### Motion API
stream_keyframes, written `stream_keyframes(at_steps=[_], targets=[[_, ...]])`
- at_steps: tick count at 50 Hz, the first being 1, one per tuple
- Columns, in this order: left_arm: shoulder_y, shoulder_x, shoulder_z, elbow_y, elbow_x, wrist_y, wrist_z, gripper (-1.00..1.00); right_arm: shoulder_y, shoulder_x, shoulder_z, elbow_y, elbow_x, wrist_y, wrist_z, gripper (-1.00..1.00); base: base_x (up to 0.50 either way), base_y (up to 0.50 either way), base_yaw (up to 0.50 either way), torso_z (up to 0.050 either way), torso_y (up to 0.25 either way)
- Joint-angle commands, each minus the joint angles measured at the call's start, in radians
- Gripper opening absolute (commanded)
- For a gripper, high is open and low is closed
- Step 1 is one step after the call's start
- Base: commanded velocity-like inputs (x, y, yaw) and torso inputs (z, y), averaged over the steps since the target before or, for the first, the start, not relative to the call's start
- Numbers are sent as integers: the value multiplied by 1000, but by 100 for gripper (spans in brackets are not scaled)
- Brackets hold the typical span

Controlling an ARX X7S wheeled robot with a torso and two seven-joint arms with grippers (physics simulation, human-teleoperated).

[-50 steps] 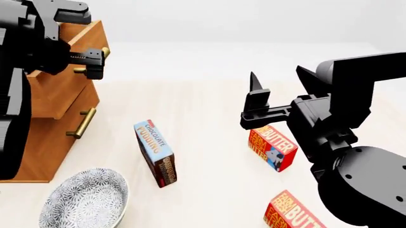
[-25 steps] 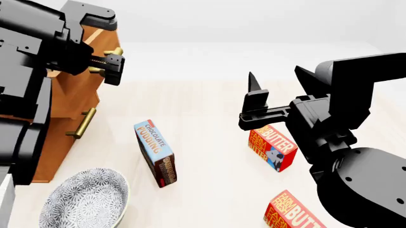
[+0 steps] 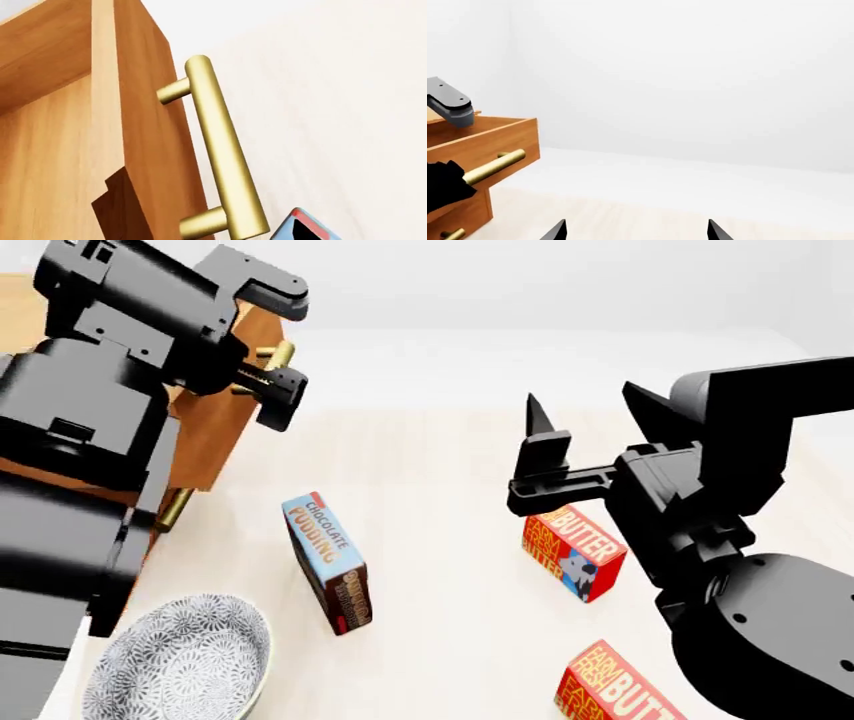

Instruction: Put the butter at the front in the top drawer of the cabinet and close it.

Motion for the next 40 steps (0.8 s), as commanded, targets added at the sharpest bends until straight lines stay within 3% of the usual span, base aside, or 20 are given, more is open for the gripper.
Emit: stream_keyframes(at_steps=[1, 11, 40], targets=[[77, 69, -171, 206, -179, -56, 76, 100, -23, 8, 3, -3, -15, -27, -21, 100, 0, 0, -7, 0, 0], [40, 69, -110, 264, -415, -69, 4, 100, -40, 18, 13, -14, -10, -40, -21, 100, 6, 0, -8, -3, 0], [50, 67, -154, 417, -654, -118, -81, 100, -31, 25, 9, -27, 21, -40, 4, 100, 0, 0, -7, -1, 0]])
